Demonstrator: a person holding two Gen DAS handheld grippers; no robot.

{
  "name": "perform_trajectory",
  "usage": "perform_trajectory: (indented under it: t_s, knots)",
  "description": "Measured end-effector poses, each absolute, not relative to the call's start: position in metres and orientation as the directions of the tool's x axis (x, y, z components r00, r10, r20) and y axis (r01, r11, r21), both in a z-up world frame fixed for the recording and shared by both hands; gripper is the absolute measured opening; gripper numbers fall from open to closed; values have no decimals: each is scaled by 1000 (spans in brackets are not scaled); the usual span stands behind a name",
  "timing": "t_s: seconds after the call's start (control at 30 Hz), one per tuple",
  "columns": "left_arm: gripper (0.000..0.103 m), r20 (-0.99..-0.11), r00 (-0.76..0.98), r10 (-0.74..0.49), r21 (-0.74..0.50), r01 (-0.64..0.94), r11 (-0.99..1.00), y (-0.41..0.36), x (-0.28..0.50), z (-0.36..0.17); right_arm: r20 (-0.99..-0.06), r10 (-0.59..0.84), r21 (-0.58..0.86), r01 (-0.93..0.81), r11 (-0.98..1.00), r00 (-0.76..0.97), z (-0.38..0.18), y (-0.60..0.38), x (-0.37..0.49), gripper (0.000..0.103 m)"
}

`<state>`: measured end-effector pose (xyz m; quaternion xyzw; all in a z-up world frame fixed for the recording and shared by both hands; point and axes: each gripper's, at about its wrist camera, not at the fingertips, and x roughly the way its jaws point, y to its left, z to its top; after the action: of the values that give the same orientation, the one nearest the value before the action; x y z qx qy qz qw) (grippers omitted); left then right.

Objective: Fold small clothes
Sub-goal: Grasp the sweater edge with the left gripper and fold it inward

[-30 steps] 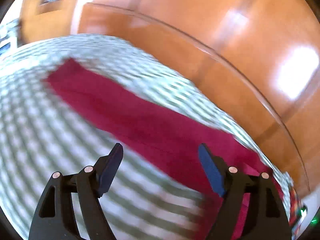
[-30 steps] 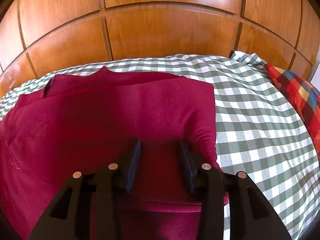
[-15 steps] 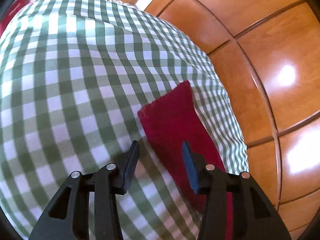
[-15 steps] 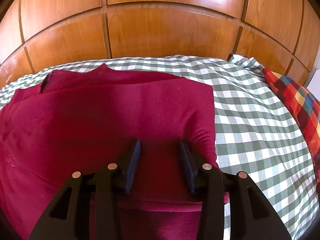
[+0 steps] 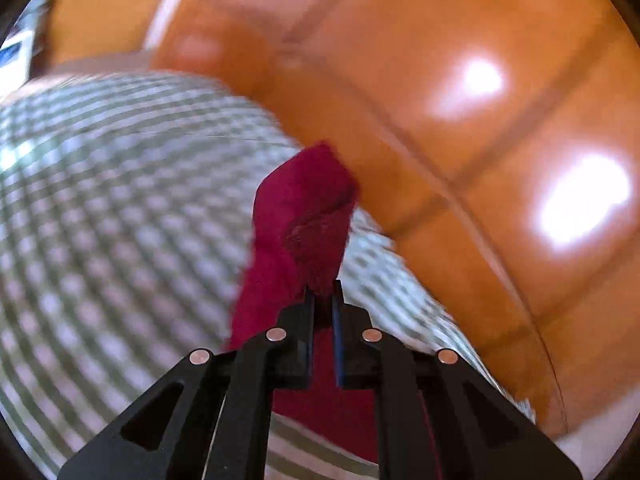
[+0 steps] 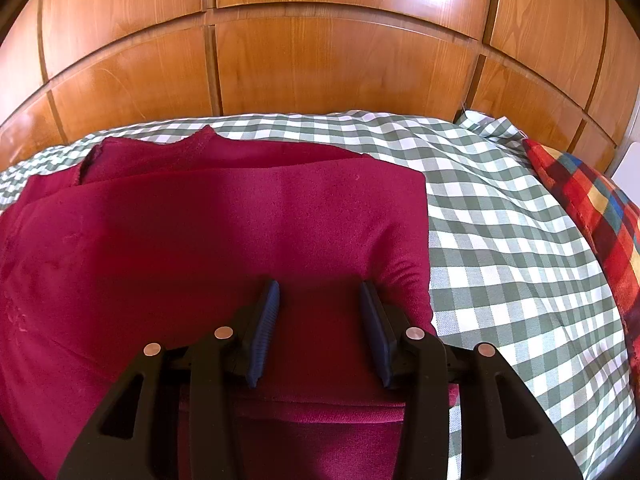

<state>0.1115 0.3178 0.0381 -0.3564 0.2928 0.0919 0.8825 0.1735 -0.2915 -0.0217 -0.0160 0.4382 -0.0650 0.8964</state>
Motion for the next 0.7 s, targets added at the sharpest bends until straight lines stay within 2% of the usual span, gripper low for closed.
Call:
perform_trajectory:
  t_s: [0.13, 0.23, 0.33, 0.5, 0.57, 0.6, 0.63, 0.67, 0.7]
  knots:
    - [6, -535, 816, -220, -567, -154, 809, 217, 127, 58, -783, -125, -79, 102, 992, 609, -22, -293, 173, 41]
    - [6, -548, 778, -307, -537, -46, 842, 148, 137, 54, -783, -114, -65, 103, 993, 612, -22, -294, 173, 41]
    - [6, -599, 704, -381, -506, 35, 862, 80, 146, 33, -783, -101, -47, 103, 994, 614, -22, -296, 172, 41]
    - [9, -703, 610, -365, -415, 66, 908, 14, 153, -6, -787, -81, -26, 99, 995, 612, -21, -299, 173, 42]
    - [12, -722, 600, -345, -388, 63, 920, 4, 158, -13, -791, -62, -8, 92, 996, 609, -19, -300, 173, 47]
    - [18, -723, 604, -335, -375, 65, 925, 2, 155, -12, -795, -52, -1, 84, 996, 604, -18, -300, 174, 50]
    - [33, -719, 607, -338, -371, 76, 926, 3, 150, -10, -802, -40, 3, 70, 998, 596, -15, -300, 175, 58]
    - [42, -714, 612, -341, -371, 82, 925, 7, 142, -8, -806, -34, 4, 64, 998, 591, -12, -298, 175, 66]
    - [50, -706, 624, -335, -367, 83, 927, 10, 136, -4, -807, -21, 18, 60, 998, 590, -7, -297, 175, 68]
